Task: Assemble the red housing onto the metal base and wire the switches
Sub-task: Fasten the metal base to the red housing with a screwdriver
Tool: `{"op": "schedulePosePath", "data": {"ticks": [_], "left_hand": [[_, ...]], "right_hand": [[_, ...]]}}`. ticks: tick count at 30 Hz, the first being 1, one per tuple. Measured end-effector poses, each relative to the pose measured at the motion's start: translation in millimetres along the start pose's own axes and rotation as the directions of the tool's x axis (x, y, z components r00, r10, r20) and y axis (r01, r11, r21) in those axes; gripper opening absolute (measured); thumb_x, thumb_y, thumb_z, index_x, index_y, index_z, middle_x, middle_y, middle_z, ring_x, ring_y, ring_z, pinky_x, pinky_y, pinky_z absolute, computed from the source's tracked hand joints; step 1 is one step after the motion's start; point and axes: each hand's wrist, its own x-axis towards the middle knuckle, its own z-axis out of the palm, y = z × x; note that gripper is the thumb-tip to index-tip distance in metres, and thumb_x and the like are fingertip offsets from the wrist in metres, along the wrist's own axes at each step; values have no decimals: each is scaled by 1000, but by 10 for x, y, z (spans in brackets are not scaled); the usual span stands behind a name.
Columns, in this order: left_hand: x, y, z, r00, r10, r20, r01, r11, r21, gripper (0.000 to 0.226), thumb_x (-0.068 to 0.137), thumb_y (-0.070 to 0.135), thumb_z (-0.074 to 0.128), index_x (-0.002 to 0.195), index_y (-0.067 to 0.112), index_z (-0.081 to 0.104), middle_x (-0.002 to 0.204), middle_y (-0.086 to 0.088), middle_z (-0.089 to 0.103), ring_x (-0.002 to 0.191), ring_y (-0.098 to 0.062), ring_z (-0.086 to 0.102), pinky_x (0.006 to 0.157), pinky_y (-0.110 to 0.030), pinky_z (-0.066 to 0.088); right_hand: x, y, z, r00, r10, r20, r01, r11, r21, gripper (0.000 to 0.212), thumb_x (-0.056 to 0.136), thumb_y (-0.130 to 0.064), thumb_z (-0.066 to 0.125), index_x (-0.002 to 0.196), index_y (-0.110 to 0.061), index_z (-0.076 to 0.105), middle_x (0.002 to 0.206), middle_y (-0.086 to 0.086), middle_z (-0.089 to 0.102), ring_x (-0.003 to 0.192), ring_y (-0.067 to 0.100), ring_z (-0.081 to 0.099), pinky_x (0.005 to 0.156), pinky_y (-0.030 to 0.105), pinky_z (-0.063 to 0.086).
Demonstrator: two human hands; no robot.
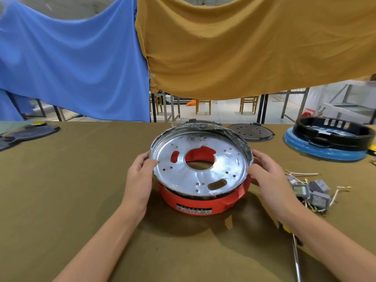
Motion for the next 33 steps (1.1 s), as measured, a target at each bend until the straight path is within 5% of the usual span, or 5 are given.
{"op": "schedulePosePath", "data": {"ticks": [11, 20, 25, 30, 33], "left_hand": [[-33, 12, 1, 999, 41, 12, -41, 999, -16, 32, 75, 33, 53, 102, 26, 67, 96, 3, 73, 84, -10, 66, 70, -27, 47], [-7, -39, 13, 1000, 16, -8, -15, 998, 59, 19, 90, 22, 50, 100, 26, 66, 87, 15, 72, 76, 5, 64, 67, -22, 44], [0, -63, 6, 999, -50, 7, 49, 992, 115, 24, 82, 33, 50, 99, 26, 65, 115, -3, 65, 107, -18, 61, 89, -38, 50], [1, -67, 5, 995, -95, 9, 93, 985, 144, 25, 80, 31, 49, 99, 23, 63, 111, -3, 65, 105, -21, 61, 92, -42, 49], [9, -83, 1, 995, -100, 15, 97, 985, 143, 19, 87, 27, 49, 101, 22, 61, 99, 4, 68, 95, -17, 62, 86, -38, 50]], "right_hand": [[-27, -42, 7, 999, -5, -42, 5, 1000, -5, 48, 92, -15, 53, 138, -30, 51, 104, -27, 66, 94, -11, 61, 76, 22, 50], [-17, -19, 28, 998, 51, -26, -52, 997, -63, 50, 93, -23, 51, 142, -28, 47, 119, -18, 62, 110, 3, 58, 94, 32, 50], [-33, -44, 38, 998, 57, -1, -57, 995, -84, 37, 94, -22, 50, 125, -42, 50, 94, -28, 68, 90, -8, 63, 76, 23, 49], [-58, -79, 58, 998, 68, 0, -67, 989, -130, 42, 94, -28, 49, 135, -33, 50, 129, -11, 58, 121, 9, 52, 105, 42, 44], [-51, -76, 64, 998, 60, 1, -59, 987, -149, 26, 92, -28, 50, 112, -42, 58, 123, -9, 56, 120, 9, 49, 103, 37, 41]]}}
